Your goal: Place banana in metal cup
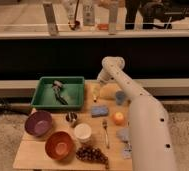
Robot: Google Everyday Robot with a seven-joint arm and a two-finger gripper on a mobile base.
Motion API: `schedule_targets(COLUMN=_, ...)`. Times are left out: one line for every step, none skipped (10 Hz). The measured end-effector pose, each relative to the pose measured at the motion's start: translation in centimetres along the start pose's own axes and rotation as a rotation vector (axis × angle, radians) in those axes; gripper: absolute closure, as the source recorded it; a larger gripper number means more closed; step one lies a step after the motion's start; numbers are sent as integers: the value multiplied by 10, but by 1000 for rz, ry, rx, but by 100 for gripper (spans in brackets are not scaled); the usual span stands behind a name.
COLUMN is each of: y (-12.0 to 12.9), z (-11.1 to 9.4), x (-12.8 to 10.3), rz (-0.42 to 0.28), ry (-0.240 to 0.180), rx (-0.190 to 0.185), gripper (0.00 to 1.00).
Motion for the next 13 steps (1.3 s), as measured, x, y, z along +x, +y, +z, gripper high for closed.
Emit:
schedule_targets(y=-1, z=-1, x=1, rz=4, ry=0, rx=1, gripper=27)
schedule_targets(y=-1, z=-1, x=2, rz=7, ry=0, rx=2, gripper=37)
schedule_targets(y=-1, z=-1, x=1, rz=8, ry=0, rx=1, gripper=46)
schedule_targets(y=0, z=-1, x=1, rz=9, ry=0, rx=0, gripper=48)
schedule_targets(y=1, z=1, x=1, rz=11, ry=2, rx=-4, gripper=45)
schedule_targets(y=1, z=2, x=1, rz=15, ry=2, rx=-5, gripper=36)
schedule_targets(y=1, z=3, x=1, rz=22, ry=2, rx=-4, gripper=33)
schedule_targets(y=1, z=3, x=2, rz=25, ry=1, rx=-4, gripper=35)
schedule_targets(y=1, z=2, x=3, rz=27, ry=1, rx=-3, gripper=42)
schedule_targets(y=0, z=-1, x=2, rz=30, ry=0, rx=-4, gripper=51)
schedule_targets(y=0, z=0, x=2, rz=31, ry=-1, rx=-6, gripper=58)
schedule_targets(y=1, z=0, x=2, rz=33, ry=0, rx=-7, gripper=63)
schedule_targets(y=2, z=2, x=1, rz=34, ry=0, rx=-9, gripper=65)
